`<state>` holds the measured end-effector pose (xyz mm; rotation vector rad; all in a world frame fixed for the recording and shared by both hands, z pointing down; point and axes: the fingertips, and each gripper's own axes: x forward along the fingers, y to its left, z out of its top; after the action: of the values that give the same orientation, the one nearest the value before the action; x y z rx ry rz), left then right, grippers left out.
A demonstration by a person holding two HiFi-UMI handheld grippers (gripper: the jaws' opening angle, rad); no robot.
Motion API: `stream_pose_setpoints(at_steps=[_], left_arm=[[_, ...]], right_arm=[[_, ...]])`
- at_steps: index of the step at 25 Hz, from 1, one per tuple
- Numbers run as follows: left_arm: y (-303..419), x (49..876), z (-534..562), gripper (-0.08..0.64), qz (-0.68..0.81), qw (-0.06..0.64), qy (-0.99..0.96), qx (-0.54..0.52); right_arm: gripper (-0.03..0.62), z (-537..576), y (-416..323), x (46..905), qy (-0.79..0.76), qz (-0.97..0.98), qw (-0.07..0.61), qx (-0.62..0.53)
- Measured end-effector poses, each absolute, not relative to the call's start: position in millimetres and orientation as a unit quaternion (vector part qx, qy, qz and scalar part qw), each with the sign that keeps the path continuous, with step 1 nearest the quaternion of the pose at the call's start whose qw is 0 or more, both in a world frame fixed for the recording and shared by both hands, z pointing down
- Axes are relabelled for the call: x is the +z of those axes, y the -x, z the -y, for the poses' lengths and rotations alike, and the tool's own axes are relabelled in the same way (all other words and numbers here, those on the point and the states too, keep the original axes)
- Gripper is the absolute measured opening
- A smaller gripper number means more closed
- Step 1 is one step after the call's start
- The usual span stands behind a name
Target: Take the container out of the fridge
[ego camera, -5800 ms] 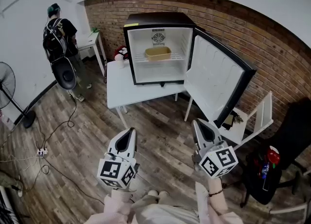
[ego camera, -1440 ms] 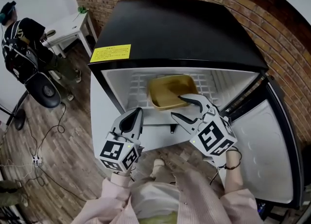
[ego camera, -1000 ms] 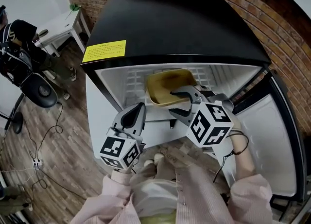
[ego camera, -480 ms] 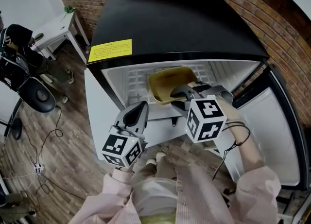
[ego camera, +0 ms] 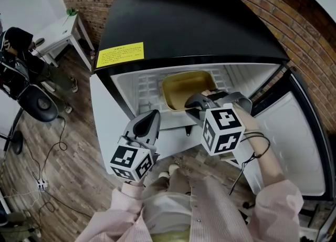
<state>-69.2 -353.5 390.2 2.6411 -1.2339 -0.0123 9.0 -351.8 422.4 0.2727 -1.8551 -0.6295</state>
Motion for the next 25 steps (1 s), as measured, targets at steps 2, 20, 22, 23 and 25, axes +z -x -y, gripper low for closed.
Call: stream_pose_setpoints(at_steps=[2, 20, 22, 23, 25], left_arm=[[69.6, 390.0, 352.7, -0.008, 0.419, 0.112, -0.901, -0.004], [74.3, 390.4, 326.3, -0.008, 0.384, 0.108, -0.917, 0.0], [74.2, 392.6, 322.4, -0.008, 0.38, 0.109, -0.919, 0.002], [73.8, 393.5, 319.7, -0.008, 0.377, 0.109, -0.92, 0.003], [72.3, 395.6, 312.0, -0.008, 0.371, 0.108, -0.922, 0.005]], right_arm=[[0.028, 350.3, -9.9, 422.0, -0.116, 0.783, 0.55, -0.265], [0.023, 312.4, -13.2, 407.6, -0.181, 0.789, 0.534, -0.246], [0.023, 304.3, -14.7, 408.4, -0.188, 0.789, 0.532, -0.242], [0.023, 299.4, -15.9, 408.9, -0.192, 0.789, 0.532, -0.24], [0.023, 287.2, -19.1, 410.6, -0.202, 0.789, 0.531, -0.235]])
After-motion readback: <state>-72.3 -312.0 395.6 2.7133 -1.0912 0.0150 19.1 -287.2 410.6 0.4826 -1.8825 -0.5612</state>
